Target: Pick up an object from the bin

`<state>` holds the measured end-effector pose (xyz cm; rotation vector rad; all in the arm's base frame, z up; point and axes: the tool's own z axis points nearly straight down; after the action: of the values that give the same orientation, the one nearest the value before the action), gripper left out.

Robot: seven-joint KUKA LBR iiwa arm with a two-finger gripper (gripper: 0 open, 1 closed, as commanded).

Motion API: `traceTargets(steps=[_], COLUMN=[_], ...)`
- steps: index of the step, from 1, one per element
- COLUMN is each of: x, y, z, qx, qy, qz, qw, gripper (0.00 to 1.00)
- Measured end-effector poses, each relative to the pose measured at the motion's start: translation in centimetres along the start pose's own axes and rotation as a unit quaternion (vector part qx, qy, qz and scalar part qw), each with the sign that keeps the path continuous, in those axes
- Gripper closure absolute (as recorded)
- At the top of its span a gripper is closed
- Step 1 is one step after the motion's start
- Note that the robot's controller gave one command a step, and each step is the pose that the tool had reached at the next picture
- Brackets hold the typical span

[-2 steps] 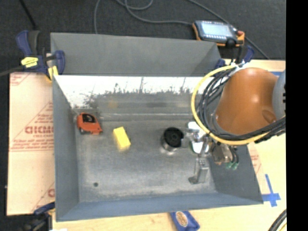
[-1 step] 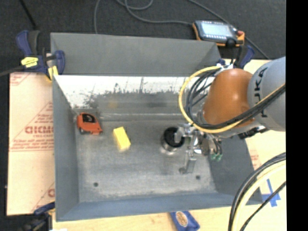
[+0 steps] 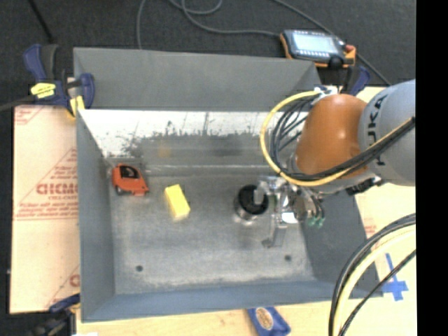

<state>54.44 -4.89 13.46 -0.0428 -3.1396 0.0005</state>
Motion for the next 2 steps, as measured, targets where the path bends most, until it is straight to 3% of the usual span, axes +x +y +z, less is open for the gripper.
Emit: traceTargets(steps=[1,2], x=[-4.3,-6.2], y=[-0.4,-0.4], z=[1.1,4.4], qx=[-0.001,0.000], qy=[-0.0035,-0.0040], qz=[0.108,0.055], qw=[0.9942,0.9985], gripper=[0.00,0.00])
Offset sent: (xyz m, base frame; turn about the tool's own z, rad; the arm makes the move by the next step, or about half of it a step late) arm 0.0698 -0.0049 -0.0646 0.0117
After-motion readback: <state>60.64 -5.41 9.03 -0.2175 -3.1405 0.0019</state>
